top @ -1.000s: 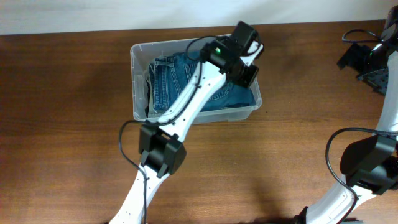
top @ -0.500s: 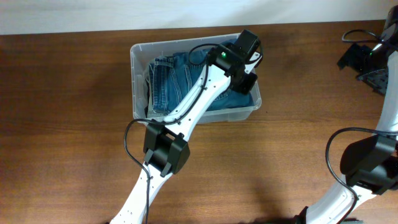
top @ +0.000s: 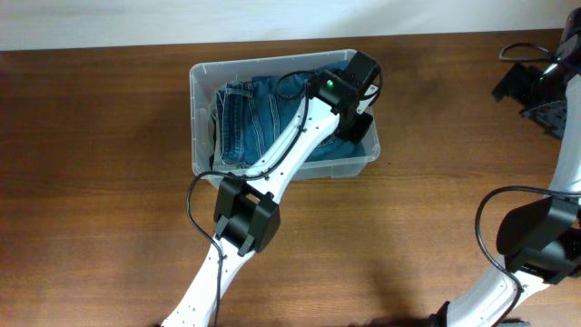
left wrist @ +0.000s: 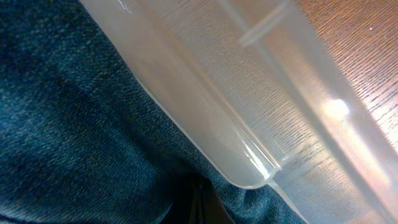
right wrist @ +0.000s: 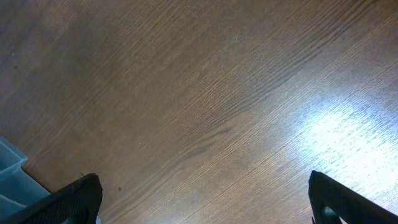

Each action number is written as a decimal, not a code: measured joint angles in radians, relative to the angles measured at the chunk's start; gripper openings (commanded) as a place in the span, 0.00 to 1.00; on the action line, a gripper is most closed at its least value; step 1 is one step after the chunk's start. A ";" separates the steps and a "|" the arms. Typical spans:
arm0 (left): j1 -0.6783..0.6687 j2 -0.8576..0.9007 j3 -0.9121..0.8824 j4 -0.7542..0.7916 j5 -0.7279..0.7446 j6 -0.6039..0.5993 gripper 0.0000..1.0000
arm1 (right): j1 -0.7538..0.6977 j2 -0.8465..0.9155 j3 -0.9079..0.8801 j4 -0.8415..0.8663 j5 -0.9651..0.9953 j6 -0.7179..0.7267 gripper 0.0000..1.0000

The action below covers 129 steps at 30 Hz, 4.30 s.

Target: Pack container

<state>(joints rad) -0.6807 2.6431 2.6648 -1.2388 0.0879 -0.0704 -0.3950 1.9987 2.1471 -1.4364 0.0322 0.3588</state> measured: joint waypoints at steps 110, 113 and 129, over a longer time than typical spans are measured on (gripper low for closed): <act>0.367 -0.288 -0.483 0.157 -0.294 -0.072 0.08 | 0.000 0.002 -0.001 0.000 0.000 0.000 0.98; 0.366 -0.288 -0.518 0.190 -0.295 -0.072 0.09 | 0.000 0.002 -0.001 0.000 0.000 0.000 0.98; 0.366 -0.579 -0.487 0.099 -0.287 -0.080 0.93 | 0.000 0.002 -0.001 -0.001 0.000 0.001 0.99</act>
<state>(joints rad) -0.3145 2.0636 2.1780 -1.1397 -0.1989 -0.1505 -0.3950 2.0003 2.1464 -1.4372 0.0322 0.3595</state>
